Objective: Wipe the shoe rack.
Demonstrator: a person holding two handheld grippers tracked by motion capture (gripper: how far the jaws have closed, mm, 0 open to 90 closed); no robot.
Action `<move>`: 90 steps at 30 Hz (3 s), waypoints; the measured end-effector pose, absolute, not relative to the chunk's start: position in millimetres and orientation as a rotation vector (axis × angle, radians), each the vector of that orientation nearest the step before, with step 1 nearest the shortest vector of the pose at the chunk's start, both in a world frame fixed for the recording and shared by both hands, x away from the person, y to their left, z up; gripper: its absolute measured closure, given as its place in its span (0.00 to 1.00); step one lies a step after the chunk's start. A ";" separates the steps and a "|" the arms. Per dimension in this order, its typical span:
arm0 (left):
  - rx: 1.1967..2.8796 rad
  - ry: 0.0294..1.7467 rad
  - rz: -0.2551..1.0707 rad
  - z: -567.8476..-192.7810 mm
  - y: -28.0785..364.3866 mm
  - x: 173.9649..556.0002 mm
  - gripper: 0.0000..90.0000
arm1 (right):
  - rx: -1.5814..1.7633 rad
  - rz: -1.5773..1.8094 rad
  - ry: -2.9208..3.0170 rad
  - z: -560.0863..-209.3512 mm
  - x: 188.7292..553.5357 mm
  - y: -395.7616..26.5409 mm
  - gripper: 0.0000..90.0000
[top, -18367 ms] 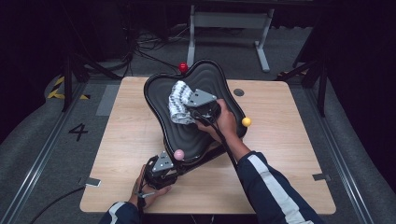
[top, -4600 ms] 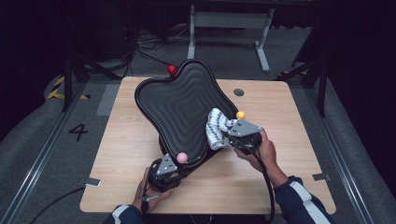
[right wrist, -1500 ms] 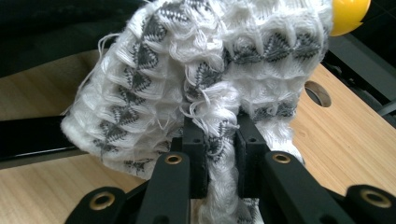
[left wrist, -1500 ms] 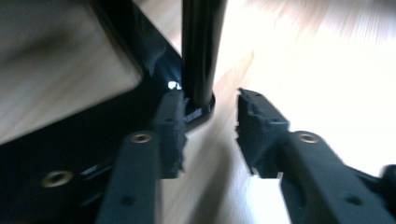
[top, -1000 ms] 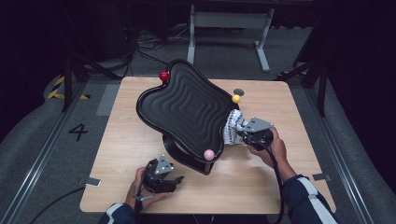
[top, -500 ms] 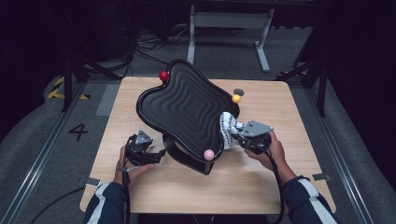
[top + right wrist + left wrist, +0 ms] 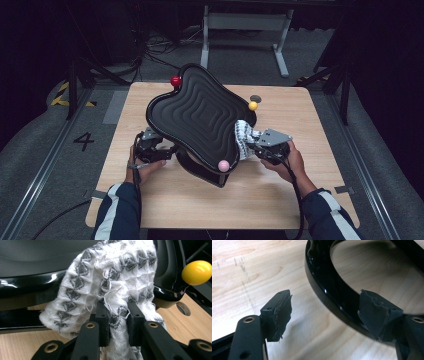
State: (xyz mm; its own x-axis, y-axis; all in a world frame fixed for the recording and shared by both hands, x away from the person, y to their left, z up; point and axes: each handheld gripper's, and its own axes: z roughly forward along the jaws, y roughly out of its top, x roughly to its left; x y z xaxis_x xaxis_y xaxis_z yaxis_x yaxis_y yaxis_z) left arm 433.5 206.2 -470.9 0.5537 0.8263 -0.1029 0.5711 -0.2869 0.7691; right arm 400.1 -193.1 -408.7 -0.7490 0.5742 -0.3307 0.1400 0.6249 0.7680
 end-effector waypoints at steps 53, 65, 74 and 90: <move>2.033 1.134 0.471 -459.8 180.0 454.5 0.83 | 0.640 0.953 2.256 -400.3 443.7 -190.1 0.87; 2.016 1.101 0.466 -462.5 187.1 437.9 0.83 | 0.540 1.096 2.352 -404.0 408.6 -229.5 0.91; 2.020 1.118 0.483 -462.1 186.9 434.3 0.83 | 0.338 1.124 2.509 -401.4 352.5 -238.7 0.91; 2.034 1.120 0.504 -461.4 187.1 426.5 0.83 | 0.246 1.027 2.567 -443.4 314.7 -182.4 0.90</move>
State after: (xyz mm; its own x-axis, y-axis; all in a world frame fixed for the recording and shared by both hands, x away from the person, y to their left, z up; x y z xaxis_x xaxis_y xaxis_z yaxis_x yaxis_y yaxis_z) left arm 426.5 187.1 -461.4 0.5403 0.8414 -0.0140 0.5472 -0.3386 0.7655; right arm 314.7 -182.4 -443.4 -0.9185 0.2912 -0.2676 0.0262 0.7199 0.6936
